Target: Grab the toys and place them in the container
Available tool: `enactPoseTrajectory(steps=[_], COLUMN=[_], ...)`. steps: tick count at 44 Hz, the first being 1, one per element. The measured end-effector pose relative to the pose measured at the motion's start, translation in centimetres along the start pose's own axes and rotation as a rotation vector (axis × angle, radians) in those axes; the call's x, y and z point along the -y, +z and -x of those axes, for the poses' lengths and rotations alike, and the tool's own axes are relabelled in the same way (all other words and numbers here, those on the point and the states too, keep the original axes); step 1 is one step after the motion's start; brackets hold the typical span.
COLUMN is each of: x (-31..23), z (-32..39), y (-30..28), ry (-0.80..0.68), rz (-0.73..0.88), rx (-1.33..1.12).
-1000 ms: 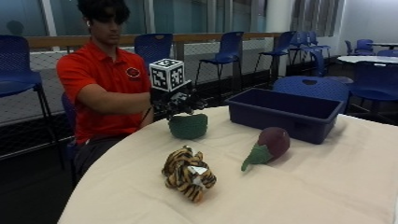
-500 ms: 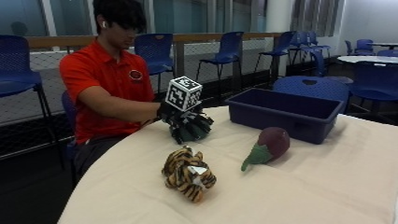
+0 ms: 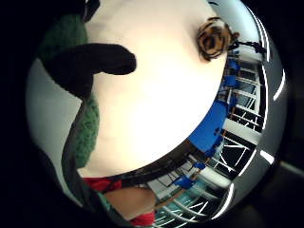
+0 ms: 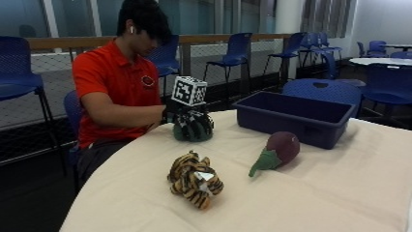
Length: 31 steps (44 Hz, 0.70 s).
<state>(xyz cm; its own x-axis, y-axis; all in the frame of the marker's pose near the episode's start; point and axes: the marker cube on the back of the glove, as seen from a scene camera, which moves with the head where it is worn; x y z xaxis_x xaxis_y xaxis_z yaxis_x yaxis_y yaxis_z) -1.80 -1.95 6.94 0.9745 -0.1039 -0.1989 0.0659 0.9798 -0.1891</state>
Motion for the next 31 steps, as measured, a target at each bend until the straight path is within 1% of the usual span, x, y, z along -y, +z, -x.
enactPoseTrajectory(steps=[7, 14, 19, 23, 27, 31], x=[0.5, 0.9, 0.8, 1.2, 2.4, 4.4], z=[0.0, -2.7, -4.3, -4.7, -4.7, -3.9], y=[-0.6, -2.7, -5.5, -8.1, -11.5, -15.6], ry=[0.004, 0.019, 0.051, 0.057, 0.056, 0.049], rz=[-0.111, -0.171, -0.247, -0.259, -0.264, -0.306], rx=[-0.058, 0.078, 0.094, 0.08, 0.037, 0.007])
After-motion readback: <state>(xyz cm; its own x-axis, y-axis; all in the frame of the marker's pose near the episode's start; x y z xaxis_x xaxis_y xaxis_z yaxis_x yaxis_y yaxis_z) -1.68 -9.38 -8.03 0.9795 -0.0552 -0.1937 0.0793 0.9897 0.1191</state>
